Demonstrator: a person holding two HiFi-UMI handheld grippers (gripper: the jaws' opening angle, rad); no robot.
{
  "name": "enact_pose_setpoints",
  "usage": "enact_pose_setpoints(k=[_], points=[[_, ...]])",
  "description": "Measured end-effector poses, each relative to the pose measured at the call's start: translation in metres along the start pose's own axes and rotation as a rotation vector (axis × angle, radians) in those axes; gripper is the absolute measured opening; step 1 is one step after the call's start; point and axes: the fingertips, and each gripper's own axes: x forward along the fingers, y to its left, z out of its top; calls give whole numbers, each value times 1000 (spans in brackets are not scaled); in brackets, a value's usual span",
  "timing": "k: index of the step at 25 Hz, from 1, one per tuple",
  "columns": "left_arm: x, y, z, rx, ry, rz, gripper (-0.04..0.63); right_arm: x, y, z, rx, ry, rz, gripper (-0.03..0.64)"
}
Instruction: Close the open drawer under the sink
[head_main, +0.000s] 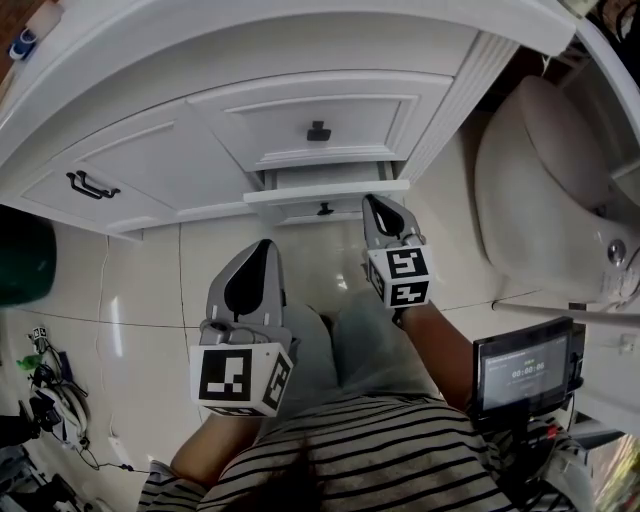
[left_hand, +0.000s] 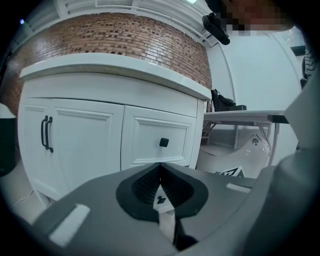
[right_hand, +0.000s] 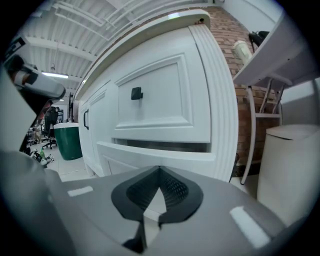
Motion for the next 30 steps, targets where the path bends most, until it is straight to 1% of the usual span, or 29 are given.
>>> enact_pose_setpoints(k=[3,9,12,18,20,22,24,26,28,30], points=[[-1,6,0,-6,2,8,17,14,-5,6,-6,1,-12,2],[-2,23,2,-18,-4,48,17,32,-13,12,2,15,-22,2],[-5,26,2,-15,-9,55,17,41,-17,15,30,27,-16,2],[-8,29,5,-5,-17,61,17,42,-20,15,39,21,-40,2],[-9,31,5,-4,-20,62,17,41,-19,13,34,37,-41,2],[-7,33,8,-7,-11,62,17,38,-11,17,28,69,-21,2],[-4,32,21,-18,13,49,17,20,-1,30,23,108,10,2],[-4,24,42,-63,43,16,17,-12,6,49,23,157,28,2],[-10,13,70,-95,69,-21,17,-50,12,80,52,189,34,2],[-20,3,102,-90,80,-41,17,-86,19,125,72,176,30,2]])
